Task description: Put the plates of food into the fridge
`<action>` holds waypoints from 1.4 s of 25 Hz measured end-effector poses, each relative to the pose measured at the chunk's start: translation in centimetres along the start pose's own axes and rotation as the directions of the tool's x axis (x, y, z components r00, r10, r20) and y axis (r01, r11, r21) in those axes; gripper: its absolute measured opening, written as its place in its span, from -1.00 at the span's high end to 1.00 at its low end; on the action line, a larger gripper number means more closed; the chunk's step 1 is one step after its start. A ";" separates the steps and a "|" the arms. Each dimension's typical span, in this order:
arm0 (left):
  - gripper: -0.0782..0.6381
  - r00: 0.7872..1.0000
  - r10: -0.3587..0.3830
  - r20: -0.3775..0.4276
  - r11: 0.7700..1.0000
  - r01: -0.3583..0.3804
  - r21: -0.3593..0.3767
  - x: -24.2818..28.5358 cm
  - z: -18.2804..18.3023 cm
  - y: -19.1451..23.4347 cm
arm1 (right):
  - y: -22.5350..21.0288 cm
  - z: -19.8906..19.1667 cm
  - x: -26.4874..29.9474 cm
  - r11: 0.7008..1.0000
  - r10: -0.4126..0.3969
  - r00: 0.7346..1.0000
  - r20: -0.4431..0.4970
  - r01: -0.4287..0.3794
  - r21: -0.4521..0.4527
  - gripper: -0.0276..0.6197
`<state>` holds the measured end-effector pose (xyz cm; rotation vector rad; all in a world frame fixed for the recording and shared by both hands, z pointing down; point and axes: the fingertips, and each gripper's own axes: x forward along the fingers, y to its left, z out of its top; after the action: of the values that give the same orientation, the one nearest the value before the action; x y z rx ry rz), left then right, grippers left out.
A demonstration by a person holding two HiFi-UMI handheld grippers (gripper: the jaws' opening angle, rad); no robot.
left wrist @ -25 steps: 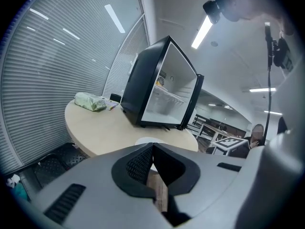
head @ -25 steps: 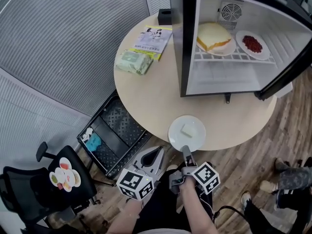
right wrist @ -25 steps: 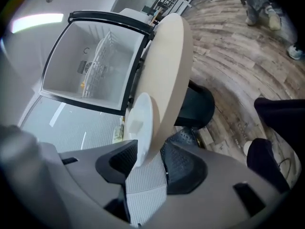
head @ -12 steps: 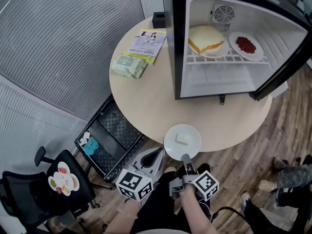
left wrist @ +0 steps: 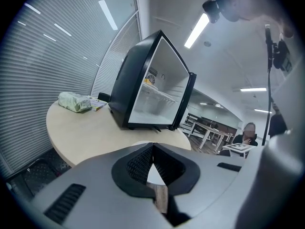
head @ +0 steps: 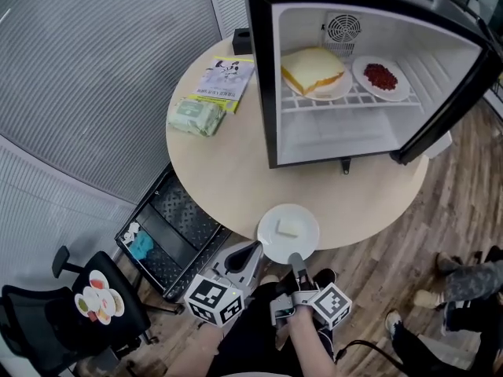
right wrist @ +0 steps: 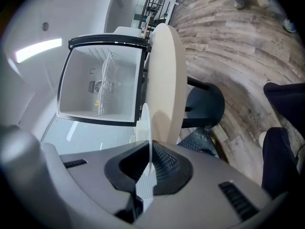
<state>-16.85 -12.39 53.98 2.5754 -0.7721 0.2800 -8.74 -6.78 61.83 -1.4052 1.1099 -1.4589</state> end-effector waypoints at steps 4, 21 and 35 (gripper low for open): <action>0.77 1.000 -0.017 0.020 1.000 0.017 0.013 0.6 1.1 -0.8 | 2.1 1.5 -0.1 0.999 0.031 0.999 0.015 -0.030 -0.037 0.86; 0.77 0.979 -0.095 0.183 0.991 0.075 0.113 4.0 11.9 -8.3 | 14.3 12.4 -2.2 0.965 0.146 0.989 0.029 -0.136 -0.222 0.86; 0.77 0.981 -0.112 0.158 0.986 0.090 0.142 10.6 12.9 -12.5 | 14.5 19.8 -0.6 0.967 0.141 0.990 -0.012 -0.140 -0.211 0.86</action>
<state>-0.18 -13.97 41.54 2.7822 -0.6976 0.0892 10.78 -11.53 47.63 -1.4396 1.3673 -1.2670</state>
